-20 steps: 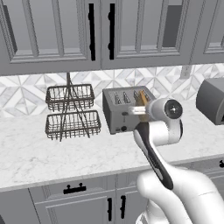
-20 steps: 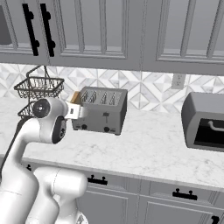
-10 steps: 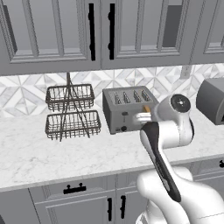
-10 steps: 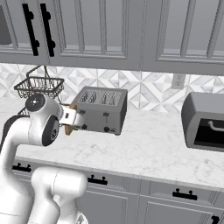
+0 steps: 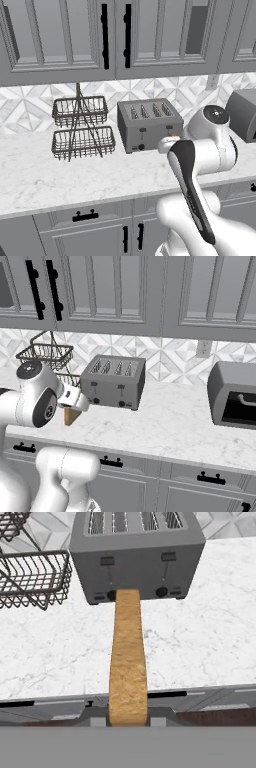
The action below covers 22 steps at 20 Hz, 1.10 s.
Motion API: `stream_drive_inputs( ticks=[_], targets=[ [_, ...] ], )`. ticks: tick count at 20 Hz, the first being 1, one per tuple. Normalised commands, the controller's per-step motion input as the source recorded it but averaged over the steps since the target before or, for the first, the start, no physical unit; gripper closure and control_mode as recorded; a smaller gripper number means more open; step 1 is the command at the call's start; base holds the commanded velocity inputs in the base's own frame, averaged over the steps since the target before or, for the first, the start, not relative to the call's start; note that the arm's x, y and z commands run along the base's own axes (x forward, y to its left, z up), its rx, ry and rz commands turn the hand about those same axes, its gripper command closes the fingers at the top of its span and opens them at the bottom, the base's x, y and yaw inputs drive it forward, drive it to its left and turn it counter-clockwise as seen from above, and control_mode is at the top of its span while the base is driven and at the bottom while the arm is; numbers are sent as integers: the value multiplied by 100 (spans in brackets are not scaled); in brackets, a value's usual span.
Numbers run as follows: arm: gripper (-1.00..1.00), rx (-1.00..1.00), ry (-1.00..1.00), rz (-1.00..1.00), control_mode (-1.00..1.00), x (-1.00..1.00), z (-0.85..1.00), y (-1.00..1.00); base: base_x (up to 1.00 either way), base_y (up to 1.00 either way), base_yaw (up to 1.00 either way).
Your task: Start the toaster. Once the lever pops up, take the bread to the plate on the dining counter.
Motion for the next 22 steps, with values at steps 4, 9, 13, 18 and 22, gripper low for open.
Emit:
stream_drive_inputs(
  ticks=[4, 9, 13, 18, 22],
  targets=[
    [100, 0, 9, -1, -100, -17, 0, -2, 0, 0, 0],
    [100, 0, 1, 0, -100, -2, 0, -10, 0, 0, 0],
    [100, 0, 0, 0, -100, 0, 0, 0, 0, 0, 0],
    [100, 0, 0, 0, -100, 0, 0, 0, 0, 0, 0],
    [100, 0, 0, 0, -100, 0, 0, 0, 0, 0, 0]
  ],
)
